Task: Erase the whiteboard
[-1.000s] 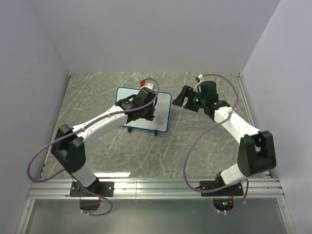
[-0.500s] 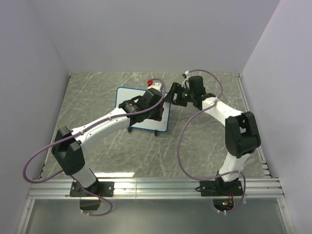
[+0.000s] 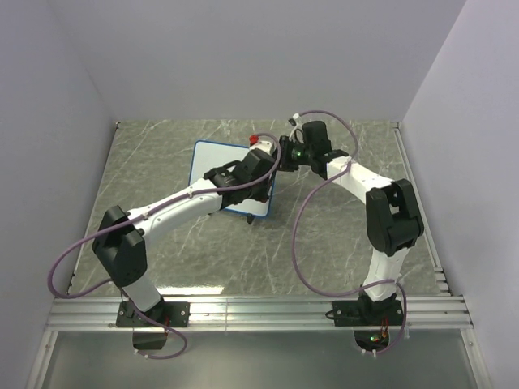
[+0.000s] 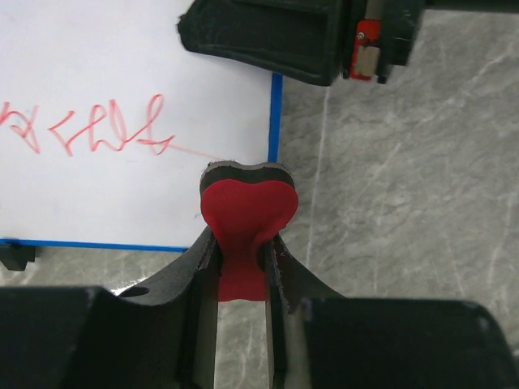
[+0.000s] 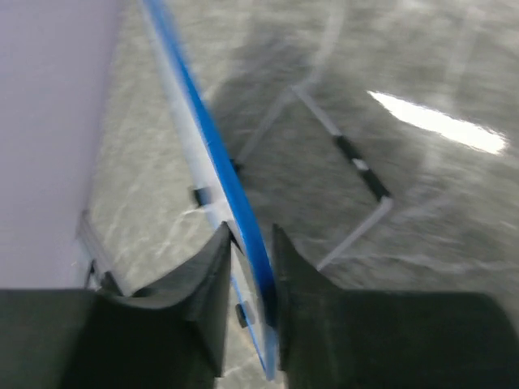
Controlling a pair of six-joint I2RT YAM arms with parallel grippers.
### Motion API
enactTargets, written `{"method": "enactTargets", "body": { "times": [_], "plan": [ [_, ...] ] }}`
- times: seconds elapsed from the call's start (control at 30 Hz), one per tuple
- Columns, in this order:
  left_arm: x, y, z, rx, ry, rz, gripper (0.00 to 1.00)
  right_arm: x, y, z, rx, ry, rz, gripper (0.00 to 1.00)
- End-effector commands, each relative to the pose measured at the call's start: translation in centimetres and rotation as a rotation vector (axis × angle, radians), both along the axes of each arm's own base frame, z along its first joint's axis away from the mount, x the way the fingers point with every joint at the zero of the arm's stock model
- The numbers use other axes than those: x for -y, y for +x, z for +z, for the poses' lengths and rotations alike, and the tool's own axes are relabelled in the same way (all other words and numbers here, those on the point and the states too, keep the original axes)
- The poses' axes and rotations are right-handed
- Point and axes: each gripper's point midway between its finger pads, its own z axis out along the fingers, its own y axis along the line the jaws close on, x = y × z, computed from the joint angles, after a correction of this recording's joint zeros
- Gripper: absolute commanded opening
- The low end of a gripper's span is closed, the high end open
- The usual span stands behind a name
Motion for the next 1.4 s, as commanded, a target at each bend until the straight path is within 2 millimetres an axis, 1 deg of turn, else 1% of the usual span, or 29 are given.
{"method": "enactTargets", "body": {
  "times": [0.0,0.03,0.07,0.13,0.17,0.23,0.33,0.43,0.5,0.57,0.6,0.67,0.77,0.8,0.83,0.87,0.93,1.03,1.07,1.17,1.23,1.37],
  "plan": [
    [0.1,1.3,-0.6,0.052,0.020,0.022,0.00,0.7,0.4,-0.3,0.028,-0.060,-0.007,0.21],
    [-0.1,1.3,-1.6,0.046,0.032,0.033,0.00,0.9,0.1,-0.6,0.017,-0.069,-0.003,0.18],
    [-0.1,1.7,-1.7,0.061,0.030,0.049,0.00,1.1,-0.3,-1.1,0.011,-0.081,-0.002,0.10],
    [-0.4,2.1,-2.5,0.068,0.048,0.074,0.00,1.6,-0.7,-1.7,0.008,-0.113,0.000,0.06],
    [-0.6,2.5,-2.7,0.081,0.059,0.093,0.00,1.9,-1.1,-2.1,-0.002,-0.126,0.000,0.03],
    [-0.4,3.1,-2.8,0.100,0.053,0.107,0.00,2.6,-1.5,-2.9,-0.015,-0.161,0.000,0.00],
    [-0.1,3.9,-2.5,0.132,0.038,0.124,0.00,3.2,-2.3,-3.8,-0.031,-0.197,0.004,0.00],
    [0.1,4.4,-2.3,0.152,0.024,0.145,0.00,3.9,-3.2,-4.3,-0.041,-0.217,0.004,0.00],
    [-0.1,4.7,-2.5,0.164,0.023,0.162,0.00,4.2,-3.6,-4.4,-0.045,-0.220,0.002,0.00],
    [0.4,5.2,-2.3,0.181,0.002,0.162,0.00,4.4,-4.3,-4.4,-0.052,-0.222,0.004,0.00],
    [0.6,5.5,-2.5,0.183,0.007,0.162,0.00,4.6,-4.5,-4.5,-0.054,-0.229,0.004,0.00],
    [0.4,6.3,-2.9,0.185,0.016,0.177,0.00,5.0,-5.0,-4.6,-0.054,-0.240,0.001,0.00],
    [-0.7,7.4,-3.9,0.175,0.018,0.211,0.00,5.6,-5.5,-4.8,-0.062,-0.245,-0.008,0.00],
    [-1.3,7.6,-4.3,0.167,0.017,0.221,0.00,5.7,-5.6,-4.9,-0.065,-0.247,-0.008,0.00],
    [-2.3,8.2,-4.6,0.163,0.017,0.243,0.00,5.8,-5.7,-5.0,-0.067,-0.250,-0.010,0.00],
    [-2.6,8.5,-4.6,0.163,0.008,0.249,0.00,5.9,-5.8,-5.0,-0.067,-0.254,-0.009,0.00],
    [-4.1,9.1,-4.9,0.162,0.014,0.273,0.00,6.2,-5.9,-5.2,-0.072,-0.259,-0.017,0.00],
    [-5.4,9.4,-5.4,0.162,0.010,0.280,0.00,6.4,-5.9,-5.2,-0.075,-0.255,-0.024,0.00],
    [-5.4,9.4,-5.3,0.164,0.001,0.276,0.00,6.4,-5.9,-5.2,-0.079,-0.253,-0.025,0.00],
    [-3.9,8.8,-5.1,0.155,-0.056,0.202,0.00,6.3,-5.6,-5.1,-0.084,-0.240,-0.027,0.00],
    [-1.9,7.7,-4.8,0.141,-0.114,0.138,0.00,6.2,-5.3,-5.0,-0.081,-0.232,-0.027,0.00],
    [1.0,5.7,-4.6,0.119,-0.172,0.077,0.00,6.1,-5.1,-5.3,-0.095,-0.231,-0.026,0.00]
  ]
}}
